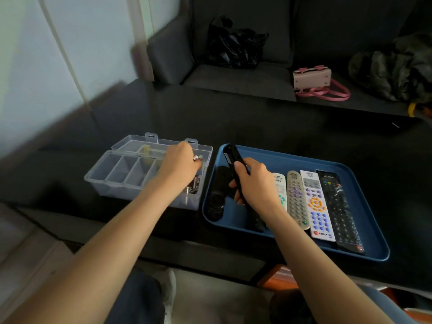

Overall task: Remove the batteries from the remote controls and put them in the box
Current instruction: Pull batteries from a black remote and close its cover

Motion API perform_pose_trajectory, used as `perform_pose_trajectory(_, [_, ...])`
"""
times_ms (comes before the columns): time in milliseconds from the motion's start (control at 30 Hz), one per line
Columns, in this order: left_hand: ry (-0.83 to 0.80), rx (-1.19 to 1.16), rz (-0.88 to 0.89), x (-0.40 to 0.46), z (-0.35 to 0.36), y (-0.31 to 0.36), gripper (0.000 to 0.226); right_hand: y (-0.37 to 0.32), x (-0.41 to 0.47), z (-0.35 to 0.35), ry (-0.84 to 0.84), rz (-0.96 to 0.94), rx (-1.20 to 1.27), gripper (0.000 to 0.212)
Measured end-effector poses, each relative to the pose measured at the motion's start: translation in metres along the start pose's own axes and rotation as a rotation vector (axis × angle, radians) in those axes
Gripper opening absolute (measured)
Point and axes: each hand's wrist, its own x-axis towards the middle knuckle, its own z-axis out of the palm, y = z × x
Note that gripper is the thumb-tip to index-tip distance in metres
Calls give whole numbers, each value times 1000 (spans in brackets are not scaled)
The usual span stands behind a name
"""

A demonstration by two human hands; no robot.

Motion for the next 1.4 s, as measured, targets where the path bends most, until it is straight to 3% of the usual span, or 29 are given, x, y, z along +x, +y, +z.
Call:
perform_pose_trajectory(33, [17, 56, 5, -2, -3, -3, 12, -4, -2, 3, -5, -3, 13, 22])
perform_pose_trajectory(133, [-32, 235, 29, -10, -6, -3, 26, -14, -8, 11, -14, -8, 30, 23])
perform_pose_trajectory(200, [-52, 296, 65, -14, -3, 0, 21, -19, -8, 13, -15, -16, 37, 24])
perform_pose_trajectory(467, [-161, 117, 34, -14, -11, -9, 28, -27, -14, 14, -43, 2, 53, 21])
perform_pose_trajectory(667, [89, -55, 29, -29, -48, -45, 21, -53, -18, 41, -148, 35, 254, 16])
perform_pose_trajectory(800, [237, -9, -54, -34, -80, -88, 23, -83, -22, 76, -260, 39, 358, 18])
perform_pose_trajectory(867, [178, 44, -81, -32, -93, -113, 21, -95, -22, 92, -297, 24, 374, 18])
perform_pose_trajectory(1000, [-116, 121, -98, -23, -109, -152, 27, -106, -18, 125, -312, 8, 327, 26])
perform_pose_trajectory(1167, [-359, 503, 30, -2, -113, -160, 38, -109, -7, 154, -298, 35, 276, 21])
perform_pose_trajectory(1300, [-442, 628, 143, 14, -103, -170, 28, -103, -2, 169, -285, 62, 225, 21])
perform_pose_trajectory(1400, [-501, 635, 101, 24, -94, -178, 19, -99, 0, 173, -281, 63, 187, 18])
